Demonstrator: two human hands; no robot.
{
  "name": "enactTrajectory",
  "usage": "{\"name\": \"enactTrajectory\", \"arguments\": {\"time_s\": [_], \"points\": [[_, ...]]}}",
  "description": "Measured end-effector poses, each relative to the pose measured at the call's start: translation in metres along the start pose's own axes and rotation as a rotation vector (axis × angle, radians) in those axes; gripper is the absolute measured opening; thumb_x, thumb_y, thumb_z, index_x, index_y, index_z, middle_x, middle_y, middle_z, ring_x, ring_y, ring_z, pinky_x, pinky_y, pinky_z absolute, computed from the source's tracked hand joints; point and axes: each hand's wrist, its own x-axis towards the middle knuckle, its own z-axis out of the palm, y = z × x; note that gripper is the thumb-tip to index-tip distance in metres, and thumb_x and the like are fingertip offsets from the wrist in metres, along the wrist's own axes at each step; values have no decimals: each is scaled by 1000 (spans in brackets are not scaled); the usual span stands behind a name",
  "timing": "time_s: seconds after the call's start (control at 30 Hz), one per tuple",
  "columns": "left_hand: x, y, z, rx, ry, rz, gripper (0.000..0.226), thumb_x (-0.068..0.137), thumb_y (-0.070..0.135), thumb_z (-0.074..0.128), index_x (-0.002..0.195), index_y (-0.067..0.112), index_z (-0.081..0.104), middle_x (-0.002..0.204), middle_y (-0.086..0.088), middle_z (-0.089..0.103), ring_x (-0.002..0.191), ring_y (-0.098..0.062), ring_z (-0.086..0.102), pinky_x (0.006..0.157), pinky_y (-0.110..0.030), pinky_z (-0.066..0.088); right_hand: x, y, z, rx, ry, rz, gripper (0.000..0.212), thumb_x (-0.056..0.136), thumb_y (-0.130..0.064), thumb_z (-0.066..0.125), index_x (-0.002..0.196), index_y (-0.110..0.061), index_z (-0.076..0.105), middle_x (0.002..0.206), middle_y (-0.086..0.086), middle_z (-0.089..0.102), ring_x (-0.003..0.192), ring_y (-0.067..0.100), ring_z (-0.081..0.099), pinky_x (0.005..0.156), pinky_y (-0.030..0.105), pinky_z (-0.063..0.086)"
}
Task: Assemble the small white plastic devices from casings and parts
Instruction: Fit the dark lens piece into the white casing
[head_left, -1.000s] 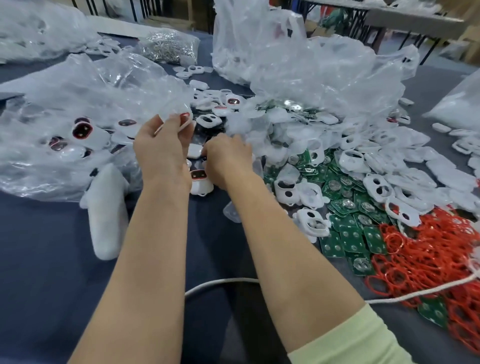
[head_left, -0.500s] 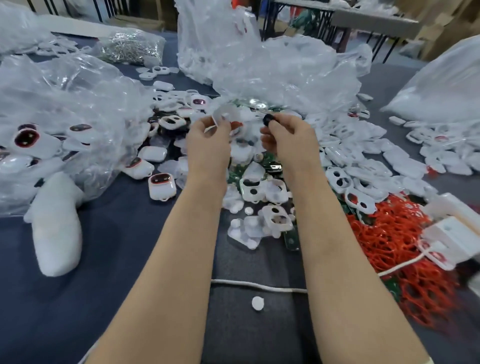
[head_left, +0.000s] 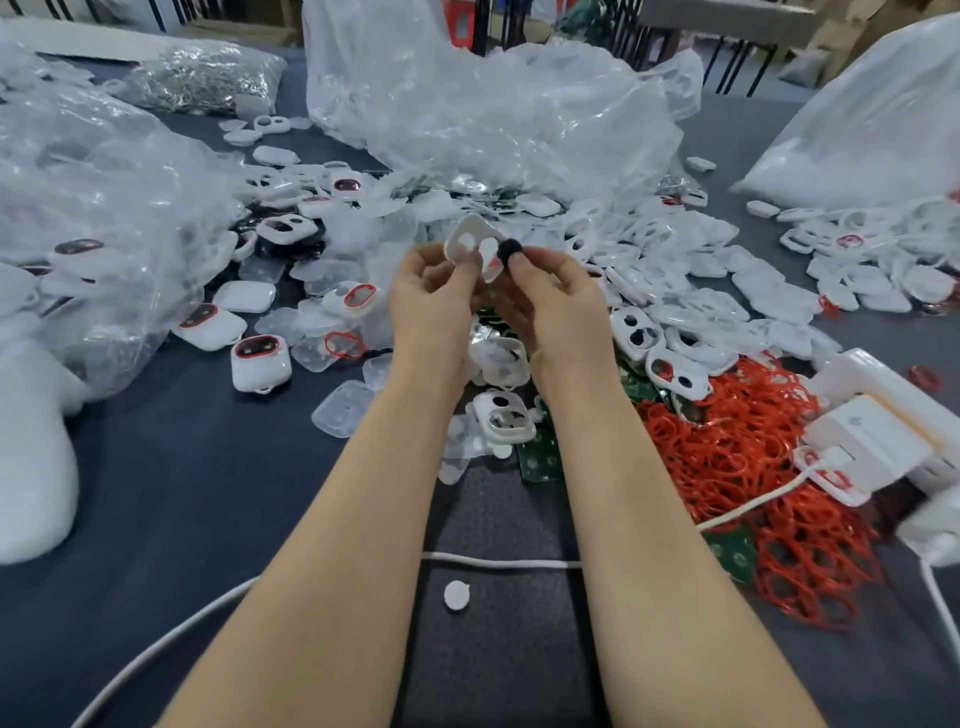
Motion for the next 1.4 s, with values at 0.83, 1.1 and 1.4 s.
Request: {"name": "enactTrajectory", "arguments": {"time_s": [0.83,1.1,1.4], "points": [[-6,-7,5,271,-144,81,16,96,9,53,89,23,54,83,-3,69,82,-17,69,86,-37,57,1,2,-9,-471,141,-359,4,89,-13,63,86,-14,63,72,-6,59,65,3,52,65,17,46],[-6,-6,5,293,-192,92,9,93,14,60,89,19,54,87,-6,67,83,-19,67,81,-34,56,2,3,-6,-385,182,-305,12,90,-21,65,96,-17,56,83,-3,59,79,12,60,72,23,53],[-5,-6,5,268,-98,81,15,93,11,60,86,20,50,98,-18,67,90,-31,67,89,-47,54,1,3,-3,-520,116,-329,17,93,-21,61,102,-7,65,89,-3,64,78,5,58,73,17,49]]}}
